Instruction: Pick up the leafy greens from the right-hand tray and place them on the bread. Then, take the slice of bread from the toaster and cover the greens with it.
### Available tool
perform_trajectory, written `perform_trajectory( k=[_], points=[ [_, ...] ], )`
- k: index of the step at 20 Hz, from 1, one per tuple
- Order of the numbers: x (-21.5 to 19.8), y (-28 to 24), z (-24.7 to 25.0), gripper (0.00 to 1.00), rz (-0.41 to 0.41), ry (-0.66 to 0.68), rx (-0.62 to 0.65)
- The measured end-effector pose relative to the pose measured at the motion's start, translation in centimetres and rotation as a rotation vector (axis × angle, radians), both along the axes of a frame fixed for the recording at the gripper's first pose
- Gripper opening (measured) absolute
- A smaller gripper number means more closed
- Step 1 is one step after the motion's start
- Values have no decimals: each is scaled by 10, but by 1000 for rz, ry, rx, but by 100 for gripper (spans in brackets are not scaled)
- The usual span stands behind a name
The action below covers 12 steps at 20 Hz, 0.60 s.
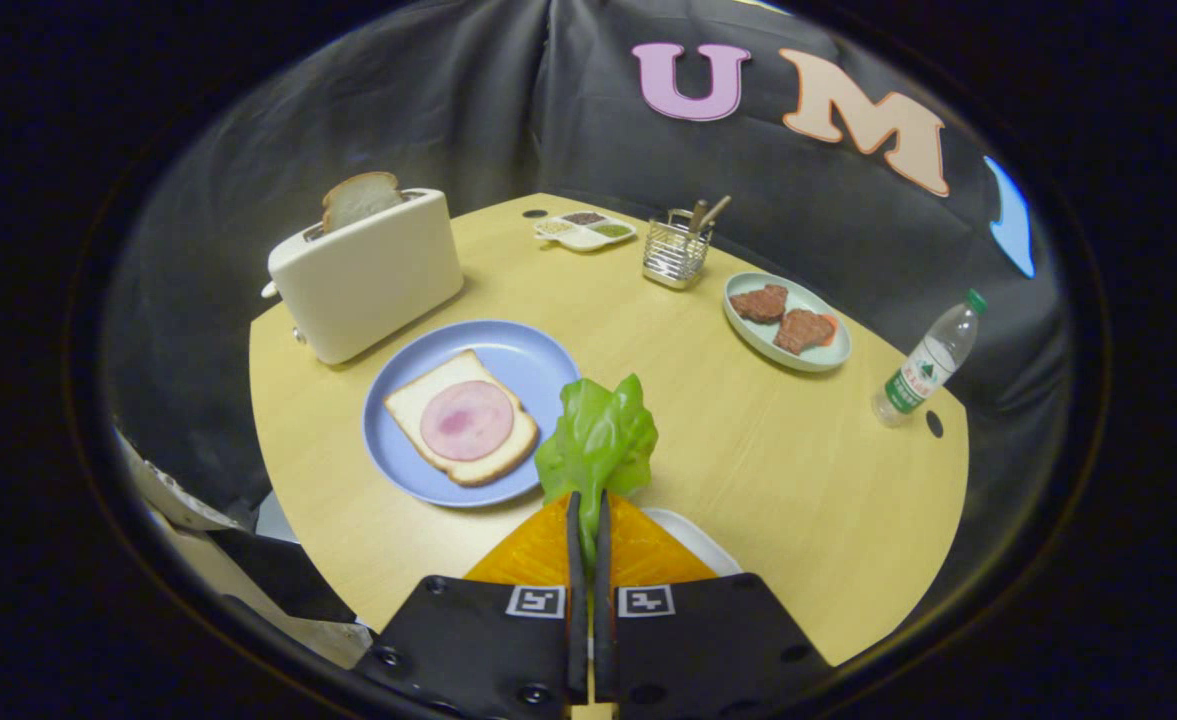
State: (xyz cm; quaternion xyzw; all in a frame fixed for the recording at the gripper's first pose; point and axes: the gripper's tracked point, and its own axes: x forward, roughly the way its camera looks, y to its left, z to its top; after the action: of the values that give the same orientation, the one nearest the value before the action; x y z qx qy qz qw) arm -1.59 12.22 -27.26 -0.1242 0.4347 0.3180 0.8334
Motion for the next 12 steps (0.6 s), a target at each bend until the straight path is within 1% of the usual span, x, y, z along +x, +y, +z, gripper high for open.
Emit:
perform_trajectory(
  k=[5, 12],
  points=[
    [0, 31, 4, 9, 49, 8, 24],
    [-7, 80, 5, 9, 147, 15, 56]
  ],
)
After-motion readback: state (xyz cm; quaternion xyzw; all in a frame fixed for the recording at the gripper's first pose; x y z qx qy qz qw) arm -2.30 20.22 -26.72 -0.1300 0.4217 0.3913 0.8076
